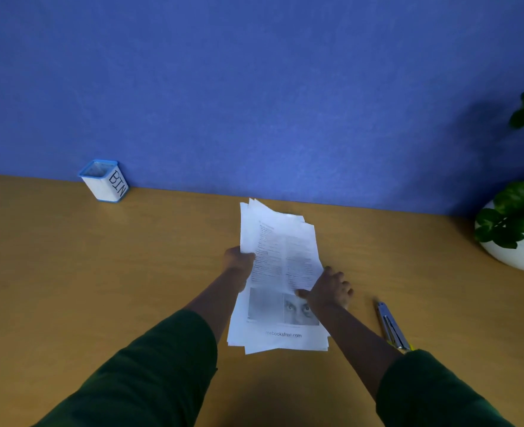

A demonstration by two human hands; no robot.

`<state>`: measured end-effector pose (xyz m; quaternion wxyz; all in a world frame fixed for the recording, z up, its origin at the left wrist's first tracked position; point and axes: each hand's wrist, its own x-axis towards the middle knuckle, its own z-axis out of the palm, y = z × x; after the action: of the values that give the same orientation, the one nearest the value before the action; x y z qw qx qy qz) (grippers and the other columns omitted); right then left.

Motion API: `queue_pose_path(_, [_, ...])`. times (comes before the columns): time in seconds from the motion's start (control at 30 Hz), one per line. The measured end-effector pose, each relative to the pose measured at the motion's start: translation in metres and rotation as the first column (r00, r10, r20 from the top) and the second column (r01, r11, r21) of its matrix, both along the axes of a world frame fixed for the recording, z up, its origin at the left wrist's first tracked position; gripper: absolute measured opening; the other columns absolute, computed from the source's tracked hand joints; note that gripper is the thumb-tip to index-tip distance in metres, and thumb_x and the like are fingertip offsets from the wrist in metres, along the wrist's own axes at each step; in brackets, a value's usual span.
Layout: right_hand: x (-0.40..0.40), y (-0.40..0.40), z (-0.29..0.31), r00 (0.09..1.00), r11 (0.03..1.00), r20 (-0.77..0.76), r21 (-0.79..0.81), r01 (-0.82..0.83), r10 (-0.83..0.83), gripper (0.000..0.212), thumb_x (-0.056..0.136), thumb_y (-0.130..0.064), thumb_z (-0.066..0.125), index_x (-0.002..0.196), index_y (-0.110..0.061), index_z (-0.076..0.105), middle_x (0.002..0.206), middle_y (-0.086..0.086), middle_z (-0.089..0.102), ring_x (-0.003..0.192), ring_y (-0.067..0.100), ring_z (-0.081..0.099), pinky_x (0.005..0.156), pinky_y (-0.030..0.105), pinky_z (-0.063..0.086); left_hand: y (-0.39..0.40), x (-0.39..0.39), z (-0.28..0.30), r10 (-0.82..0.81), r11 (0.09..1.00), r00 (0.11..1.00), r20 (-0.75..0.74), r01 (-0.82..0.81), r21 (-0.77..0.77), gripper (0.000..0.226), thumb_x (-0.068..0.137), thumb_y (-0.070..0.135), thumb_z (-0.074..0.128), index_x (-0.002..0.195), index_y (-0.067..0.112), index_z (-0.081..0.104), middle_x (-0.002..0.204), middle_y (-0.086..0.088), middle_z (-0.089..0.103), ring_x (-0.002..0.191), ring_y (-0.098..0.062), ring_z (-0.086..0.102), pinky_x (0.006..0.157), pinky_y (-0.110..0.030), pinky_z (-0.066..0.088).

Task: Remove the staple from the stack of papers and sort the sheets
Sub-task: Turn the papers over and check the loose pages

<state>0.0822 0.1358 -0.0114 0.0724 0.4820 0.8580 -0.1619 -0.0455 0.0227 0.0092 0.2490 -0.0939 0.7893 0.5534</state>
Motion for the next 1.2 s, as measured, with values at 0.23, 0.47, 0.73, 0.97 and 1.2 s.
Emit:
queue_pose_path(0.23, [0.003, 0.026, 0.016, 0.759, 0.869, -0.507, -0.47, 0.154, -0.408, 0.1, 0.071, -0.045, 0.076, 0.145, -0.009, 0.02, 0.149, 0.018, 0.026, 0.133, 0.037, 0.034, 0.108, 0.049, 0.034, -0.019, -0.02, 0.03, -0.014, 0.956, 0.981, -0.192, 0.069, 0.286, 0.032, 0.09, 0.003, 0.059, 0.121, -0.001, 0.06, 0.116, -0.012, 0.064, 0.095, -0.018, 0.058, 0.083, -0.026, 0.043])
queue_pose_path(0.47, [-0.001, 0.051, 0.05, 0.6, 0.658, -0.709, -0.656, -0.37, -0.369, 0.039, 0.078, -0.026, 0.073, 0.115, -0.021, 0.061, 0.125, 0.001, 0.064, 0.113, 0.019, 0.061, 0.09, 0.035, 0.051, -0.028, -0.035, 0.07, -0.189, 0.9, 0.931, -0.311, 0.291, 0.324, 0.028, 0.091, 0.009, 0.059, 0.118, 0.003, 0.063, 0.106, -0.002, 0.066, 0.082, -0.006, 0.064, 0.058, -0.008, 0.051])
queue_pose_path(0.73, [-0.014, 0.046, 0.085, 0.381, 0.676, -0.833, -0.55, -0.49, -0.401, 0.021, 0.085, -0.004, 0.063, 0.095, -0.02, 0.07, 0.098, -0.008, 0.074, 0.091, 0.009, 0.071, 0.073, 0.019, 0.056, -0.032, -0.032, 0.1, -0.136, 0.738, 0.94, -0.314, 0.307, 0.601, 0.016, 0.086, 0.007, 0.065, 0.1, 0.011, 0.069, 0.094, -0.001, 0.075, 0.086, -0.016, 0.071, 0.076, -0.03, 0.059])
queue_pose_path(0.97, [-0.019, 0.04, 0.088, 0.439, 0.714, -0.831, -0.534, -0.453, -0.342, 0.025, 0.082, -0.005, 0.067, 0.105, -0.016, 0.065, 0.106, 0.0, 0.069, 0.09, 0.009, 0.068, 0.069, 0.016, 0.056, -0.038, -0.026, 0.087, -0.19, 0.806, 0.919, -0.345, 0.346, 0.48, 0.026, 0.073, 0.008, 0.079, 0.094, 0.021, 0.072, 0.095, 0.005, 0.075, 0.088, -0.013, 0.072, 0.068, -0.021, 0.057])
queue_pose_path(1.2, [-0.025, 0.04, 0.102, 0.436, 0.734, -0.842, -0.509, -0.449, -0.317, 0.023, 0.084, -0.007, 0.066, 0.106, -0.012, 0.065, 0.104, 0.005, 0.069, 0.089, 0.014, 0.068, 0.074, 0.021, 0.055, -0.039, -0.029, 0.096, -0.162, 0.807, 0.91, -0.382, 0.345, 0.479, 0.028, 0.073, 0.005, 0.077, 0.097, 0.017, 0.07, 0.104, -0.002, 0.073, 0.094, -0.017, 0.07, 0.079, -0.029, 0.056])
